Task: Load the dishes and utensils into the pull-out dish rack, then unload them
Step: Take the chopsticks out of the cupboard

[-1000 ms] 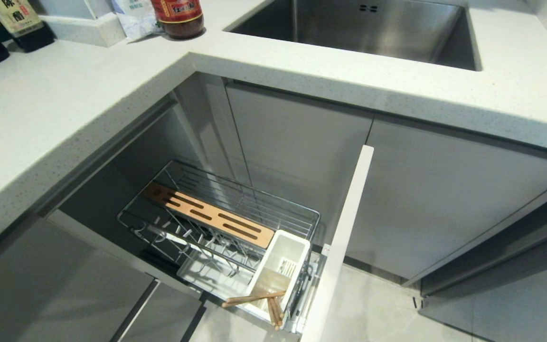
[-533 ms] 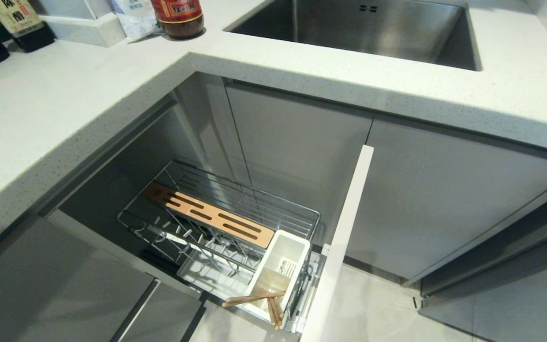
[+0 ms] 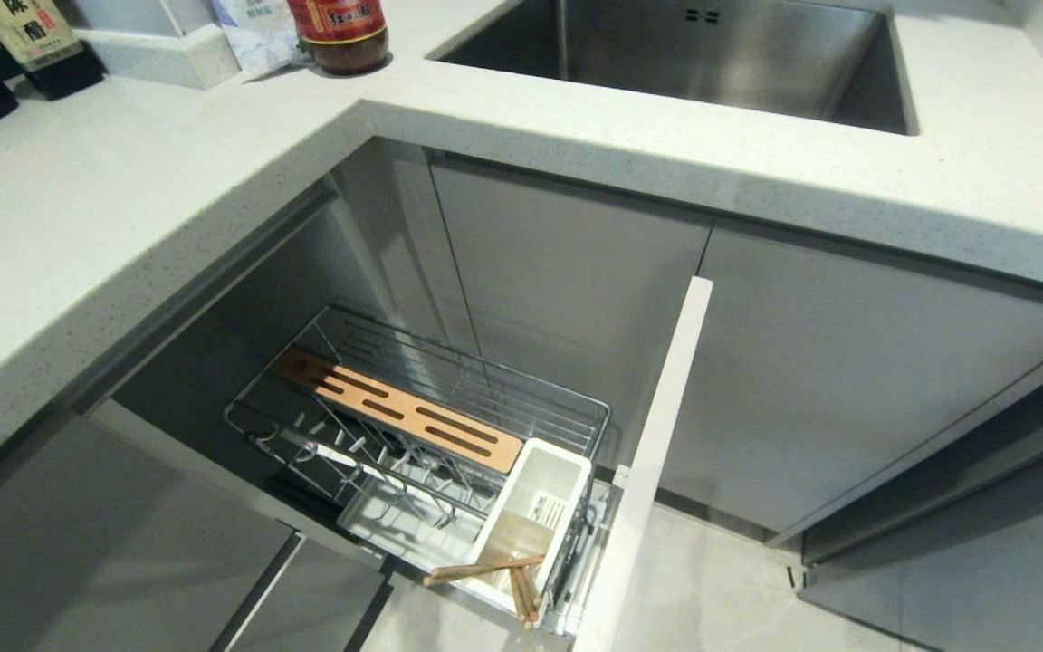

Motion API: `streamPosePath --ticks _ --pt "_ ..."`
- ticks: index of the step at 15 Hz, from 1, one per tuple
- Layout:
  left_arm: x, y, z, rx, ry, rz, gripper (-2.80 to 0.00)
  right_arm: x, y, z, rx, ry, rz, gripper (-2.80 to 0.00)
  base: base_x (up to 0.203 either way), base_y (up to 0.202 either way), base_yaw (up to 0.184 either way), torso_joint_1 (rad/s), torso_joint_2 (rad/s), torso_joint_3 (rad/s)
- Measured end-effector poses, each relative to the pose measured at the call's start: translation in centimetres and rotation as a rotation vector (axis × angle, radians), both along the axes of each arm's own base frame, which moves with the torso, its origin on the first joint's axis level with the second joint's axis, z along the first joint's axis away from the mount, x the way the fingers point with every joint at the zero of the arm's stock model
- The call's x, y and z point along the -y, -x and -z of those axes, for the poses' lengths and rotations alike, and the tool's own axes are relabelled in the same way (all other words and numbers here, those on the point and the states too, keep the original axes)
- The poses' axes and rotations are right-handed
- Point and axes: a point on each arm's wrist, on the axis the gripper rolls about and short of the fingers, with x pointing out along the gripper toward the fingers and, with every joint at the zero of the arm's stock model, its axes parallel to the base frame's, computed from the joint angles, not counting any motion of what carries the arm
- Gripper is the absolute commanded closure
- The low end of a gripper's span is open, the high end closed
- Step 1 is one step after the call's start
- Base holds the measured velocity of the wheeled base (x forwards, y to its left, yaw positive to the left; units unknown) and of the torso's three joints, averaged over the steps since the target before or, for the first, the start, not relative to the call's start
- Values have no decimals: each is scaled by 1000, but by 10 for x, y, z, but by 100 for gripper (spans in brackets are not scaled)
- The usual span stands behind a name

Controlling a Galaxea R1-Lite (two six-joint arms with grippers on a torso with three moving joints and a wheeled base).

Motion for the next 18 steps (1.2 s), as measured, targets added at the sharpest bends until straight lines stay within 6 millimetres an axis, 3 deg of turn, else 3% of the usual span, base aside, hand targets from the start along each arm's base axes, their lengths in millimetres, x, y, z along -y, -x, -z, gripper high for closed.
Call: streamPosePath --ticks 6,8,10,14,18 --pt "6 31 -87 145 -102 74 0 0 0 0 0 0 0 0 0 0 0 0 0 0" --pt "5 24 -116 157 -49 141 0 0 0 0 0 0 0 0 0 0 0 0 0 0" --pt "7 2 -131 123 54 236 0 0 0 0 0 0 0 0 0 0 0 0 0 0" --pt "35 -59 -119 -61 137 400 0 0 0 0 0 0 0 0 0 0 0 0 0 0" --pt "85 -102 -88 -263 101 537 0 0 0 0 0 0 0 0 0 0 0 0 0 0"
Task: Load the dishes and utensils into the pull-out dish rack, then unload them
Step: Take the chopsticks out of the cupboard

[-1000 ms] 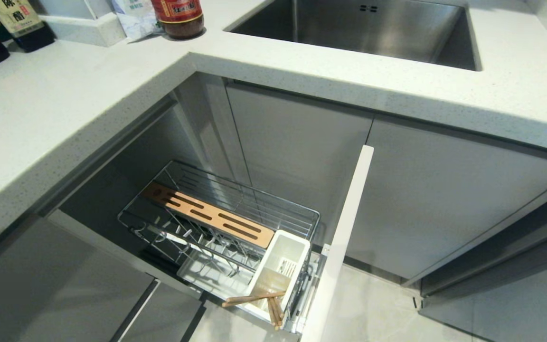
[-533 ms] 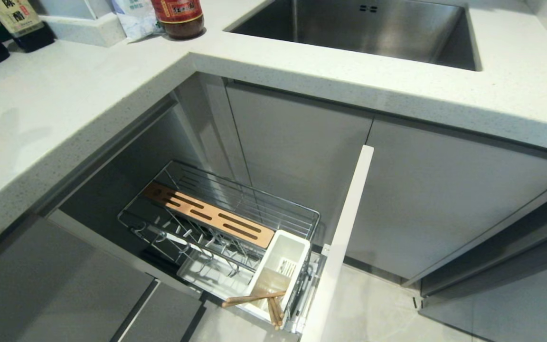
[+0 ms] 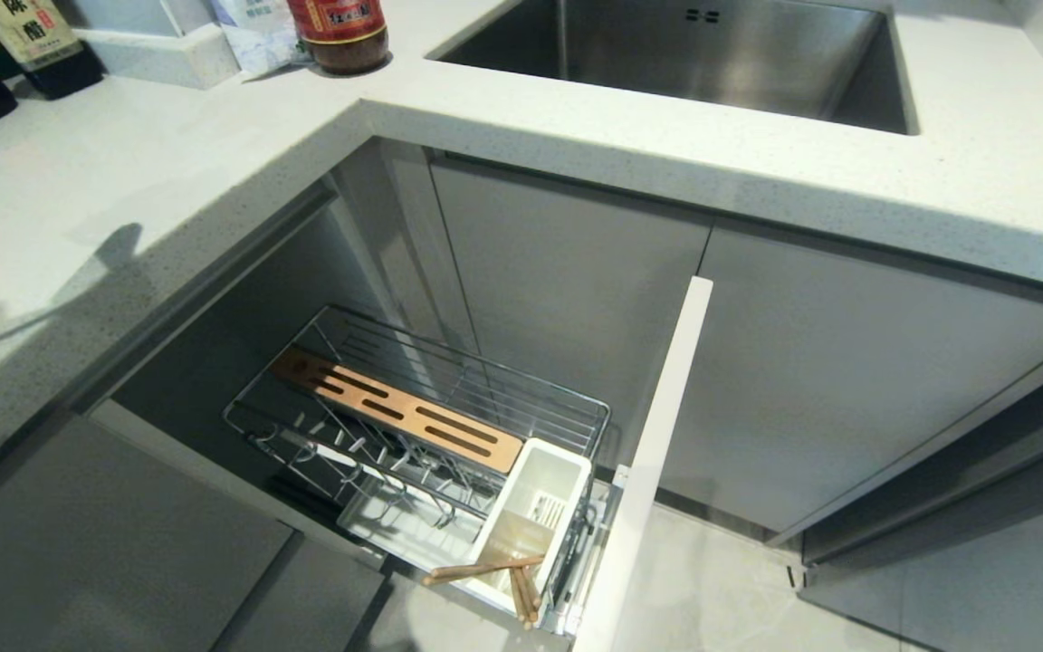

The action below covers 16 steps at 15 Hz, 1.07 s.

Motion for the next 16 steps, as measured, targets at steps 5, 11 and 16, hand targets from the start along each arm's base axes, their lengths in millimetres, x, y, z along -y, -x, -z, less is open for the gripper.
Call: streamPosePath --ticks 5,11,16 --pt "37 -23 47 -294 -211 93 0 0 0 0 0 0 0 0 0 0 0 0 0 0" --pt "47 -17 85 -673 -405 379 0 0 0 0 0 0 0 0 0 0 0 0 0 0" --pt "56 -17 105 -1030 -451 635 0 0 0 0 0 0 0 0 0 0 0 0 0 0"
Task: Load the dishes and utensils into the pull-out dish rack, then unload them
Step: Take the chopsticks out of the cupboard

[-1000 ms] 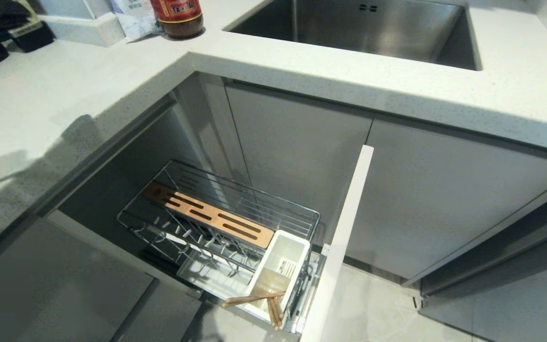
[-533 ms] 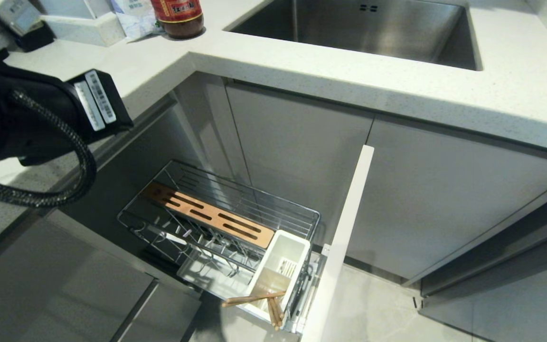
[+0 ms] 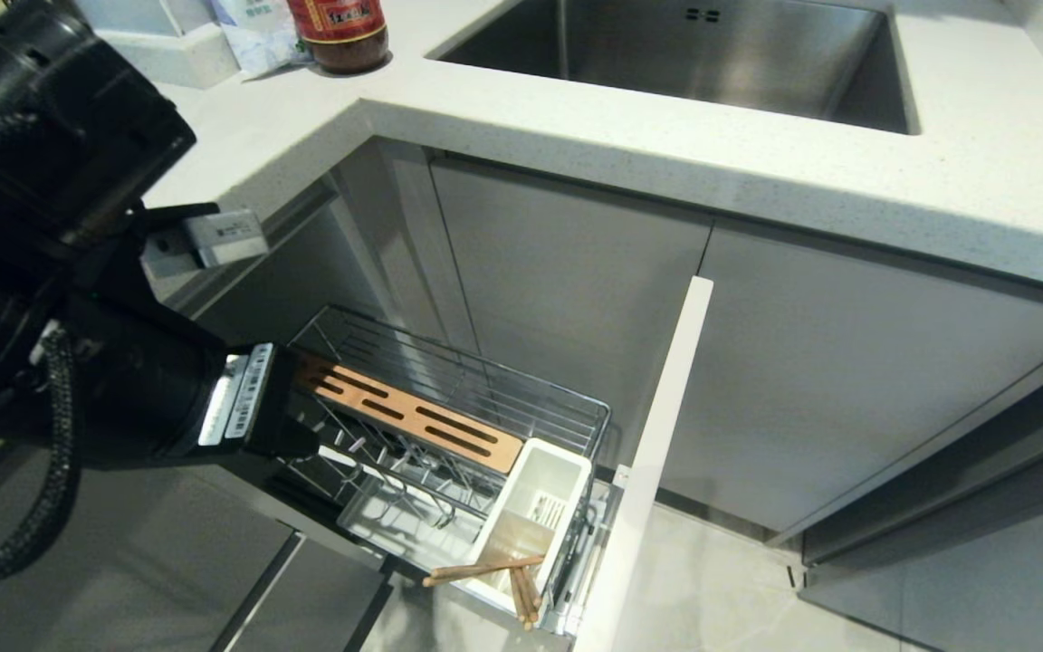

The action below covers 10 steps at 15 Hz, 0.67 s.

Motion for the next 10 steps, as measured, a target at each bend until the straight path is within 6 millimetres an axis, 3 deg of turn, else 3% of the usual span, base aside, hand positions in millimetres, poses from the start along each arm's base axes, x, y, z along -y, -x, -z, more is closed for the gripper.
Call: streamPosePath --ticks 7,10 --pt "28 -31 47 -399 -128 109 0 0 0 0 0 0 0 0 0 0 0 0 0 0" --pt "35 -52 62 -527 -86 175 0 0 0 0 0 0 0 0 0 0 0 0 0 0"
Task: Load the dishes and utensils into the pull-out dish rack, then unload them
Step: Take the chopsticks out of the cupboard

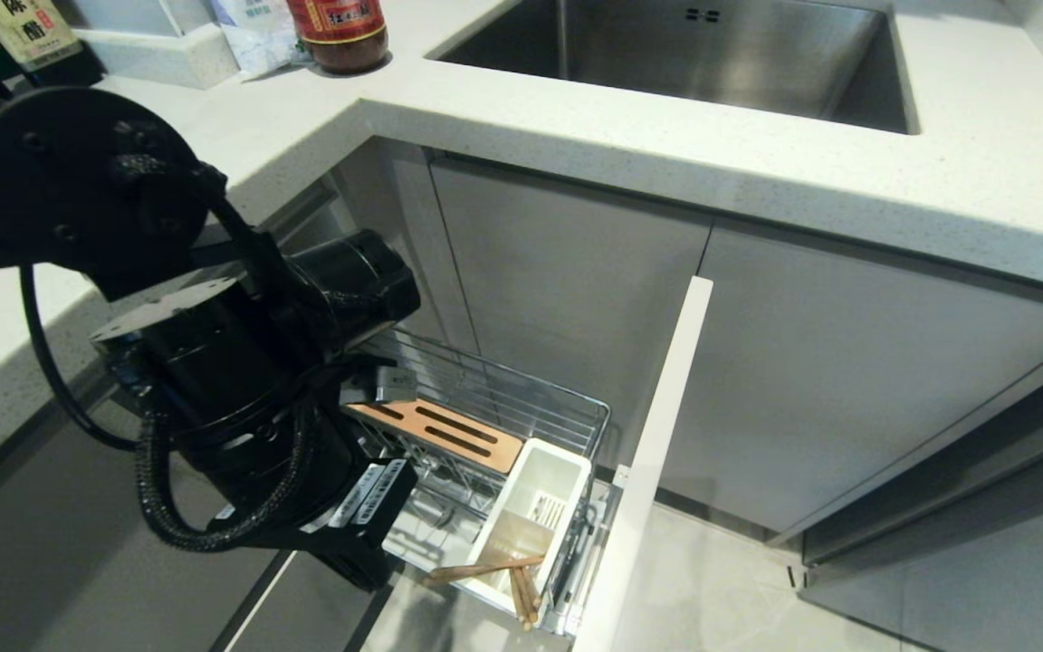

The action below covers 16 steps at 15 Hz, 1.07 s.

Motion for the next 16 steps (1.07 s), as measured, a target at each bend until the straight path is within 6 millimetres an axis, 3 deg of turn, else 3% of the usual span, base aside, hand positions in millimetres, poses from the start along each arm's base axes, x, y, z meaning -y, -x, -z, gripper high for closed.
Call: streamPosePath --ticks 1,7,16 --pt "0 -8 3 -23 18 -6 -280 0 0 0 0 0 0 0 0 0 0 0 0 0" --pt "-1 -44 27 -143 74 -21 -280 0 0 0 0 0 0 0 0 0 0 0 0 0" --pt "15 -73 75 -337 -9 -32 -280 0 0 0 0 0 0 0 0 0 0 0 0 0"
